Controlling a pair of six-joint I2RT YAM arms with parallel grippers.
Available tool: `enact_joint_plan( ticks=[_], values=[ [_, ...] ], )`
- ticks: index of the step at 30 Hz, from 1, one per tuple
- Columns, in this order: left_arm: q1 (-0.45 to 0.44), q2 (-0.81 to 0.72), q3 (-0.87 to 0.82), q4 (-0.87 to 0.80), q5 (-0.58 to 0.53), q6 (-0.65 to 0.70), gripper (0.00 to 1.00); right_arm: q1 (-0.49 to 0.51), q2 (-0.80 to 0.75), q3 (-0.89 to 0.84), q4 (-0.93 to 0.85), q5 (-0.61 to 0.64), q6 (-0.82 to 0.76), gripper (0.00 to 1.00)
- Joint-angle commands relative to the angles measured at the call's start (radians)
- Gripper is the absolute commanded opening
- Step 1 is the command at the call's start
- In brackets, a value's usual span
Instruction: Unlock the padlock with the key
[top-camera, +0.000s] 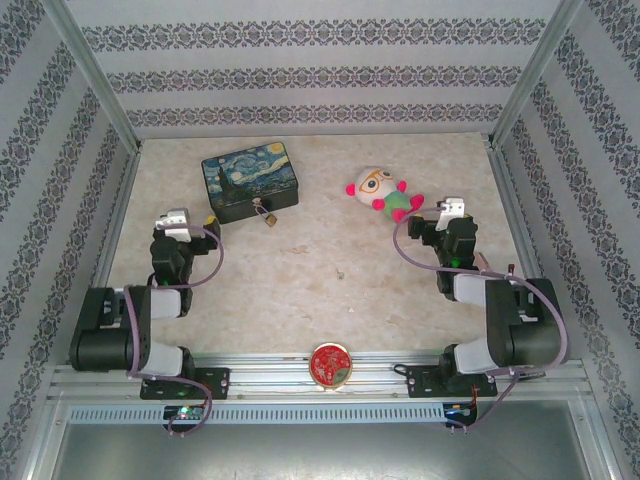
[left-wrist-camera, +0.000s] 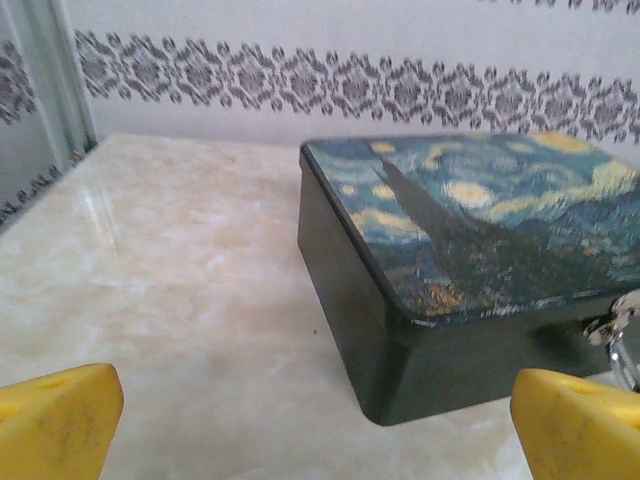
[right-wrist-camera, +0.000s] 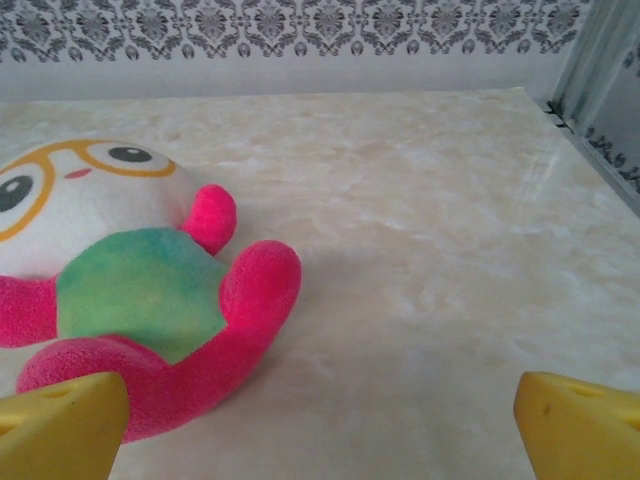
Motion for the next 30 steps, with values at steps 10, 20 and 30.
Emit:
enact_joint_plan(
  ticks=[10, 20, 30],
  values=[
    [-0.014, -0.404, 0.039, -0.474, -0.066, -0.129, 0.99, 0.152, -0.306, 0.169, -0.576, 0.208, 0.071, 0.98],
    [-0.188, -0.712, 0.057, -0.814, -0.059, -0.344, 0.99, 0.515, -0.233, 0.381, -1.071, 0.399, 0.184, 0.98],
    [-0.503, -0.638, 0.062, -0.807, -0.233, -0.419, 0.99, 0.727, 0.04, 0.59, -1.36, 0.274, 0.327, 0.7]
  ],
)
